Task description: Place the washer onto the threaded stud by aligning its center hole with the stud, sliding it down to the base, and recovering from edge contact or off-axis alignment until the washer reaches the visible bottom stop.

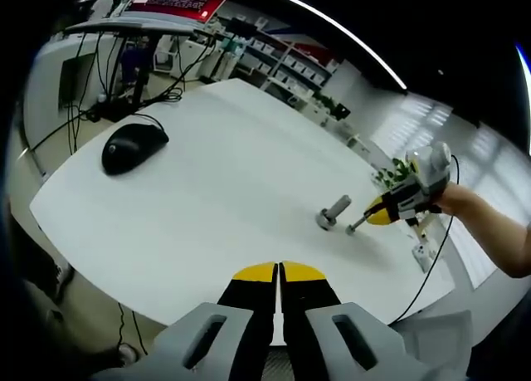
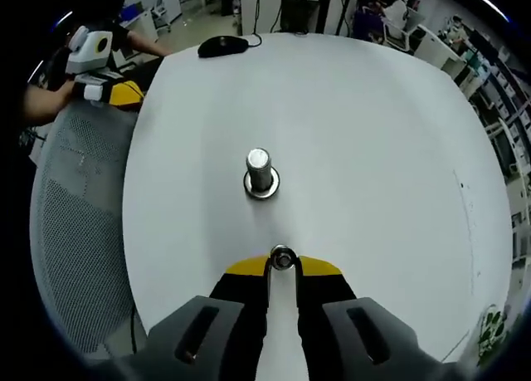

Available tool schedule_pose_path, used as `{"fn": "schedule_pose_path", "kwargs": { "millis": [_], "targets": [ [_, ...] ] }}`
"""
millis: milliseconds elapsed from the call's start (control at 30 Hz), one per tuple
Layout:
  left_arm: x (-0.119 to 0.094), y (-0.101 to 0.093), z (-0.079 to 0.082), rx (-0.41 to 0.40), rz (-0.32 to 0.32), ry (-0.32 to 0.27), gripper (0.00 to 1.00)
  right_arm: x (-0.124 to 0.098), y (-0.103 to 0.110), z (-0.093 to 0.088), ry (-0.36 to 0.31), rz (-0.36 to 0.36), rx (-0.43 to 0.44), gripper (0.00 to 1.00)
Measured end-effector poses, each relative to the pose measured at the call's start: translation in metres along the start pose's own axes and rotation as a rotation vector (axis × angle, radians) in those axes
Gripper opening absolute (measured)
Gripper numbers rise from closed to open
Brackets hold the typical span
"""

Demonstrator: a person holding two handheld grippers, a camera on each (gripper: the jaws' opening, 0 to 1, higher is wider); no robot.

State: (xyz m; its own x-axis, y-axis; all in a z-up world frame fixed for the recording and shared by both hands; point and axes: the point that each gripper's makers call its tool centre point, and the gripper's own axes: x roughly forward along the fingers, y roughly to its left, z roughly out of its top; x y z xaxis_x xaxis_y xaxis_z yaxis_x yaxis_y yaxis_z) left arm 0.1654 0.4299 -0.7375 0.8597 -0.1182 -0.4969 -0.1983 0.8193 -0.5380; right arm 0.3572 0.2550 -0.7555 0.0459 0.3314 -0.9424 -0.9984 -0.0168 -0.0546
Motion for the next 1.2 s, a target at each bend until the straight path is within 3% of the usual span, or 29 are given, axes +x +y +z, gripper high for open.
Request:
{"fn": "schedule_pose_path", "kwargs": {
  "millis": [400,533,667,900,1100,1167,1200],
  "targets": [
    [0.0,0.0,-0.001,-0.004,0.002,0.007,0.0,0.024,0.004,-0.008,0.045,0.011,-0.029,0.14],
    [0.0,0.001,-0.002,-0.006,0.003,0.01,0.0,0.029,0.001,-0.01,0.023,0.008,-0.072,0.15],
    [0.001,0.001,-0.002,-0.006,0.003,0.013,0.0,0.025,-0.002,-0.012,0.003,-0.017,-0.018,0.29],
    [0.001,0.0,-0.002,-0.008,0.002,0.013,0.0,-0.003,0.004,-0.021,-0.05,-0.068,0.021,0.31],
    [0.0,0.0,-0.002,-0.004,0.001,0.014,0.0,-0.047,0.012,-0.013,-0.214,-0.137,0.113,0.33],
    [0.0,0.0,-0.003,-0.002,0.005,0.016,0.0,-0.064,0.016,-0.01,-0.296,-0.163,0.141,0.32],
    [0.0,0.0,-0.003,0.0,0.005,0.018,0.0,-0.074,0.021,-0.009,-0.348,-0.155,0.198,0.32]
  ]
}}
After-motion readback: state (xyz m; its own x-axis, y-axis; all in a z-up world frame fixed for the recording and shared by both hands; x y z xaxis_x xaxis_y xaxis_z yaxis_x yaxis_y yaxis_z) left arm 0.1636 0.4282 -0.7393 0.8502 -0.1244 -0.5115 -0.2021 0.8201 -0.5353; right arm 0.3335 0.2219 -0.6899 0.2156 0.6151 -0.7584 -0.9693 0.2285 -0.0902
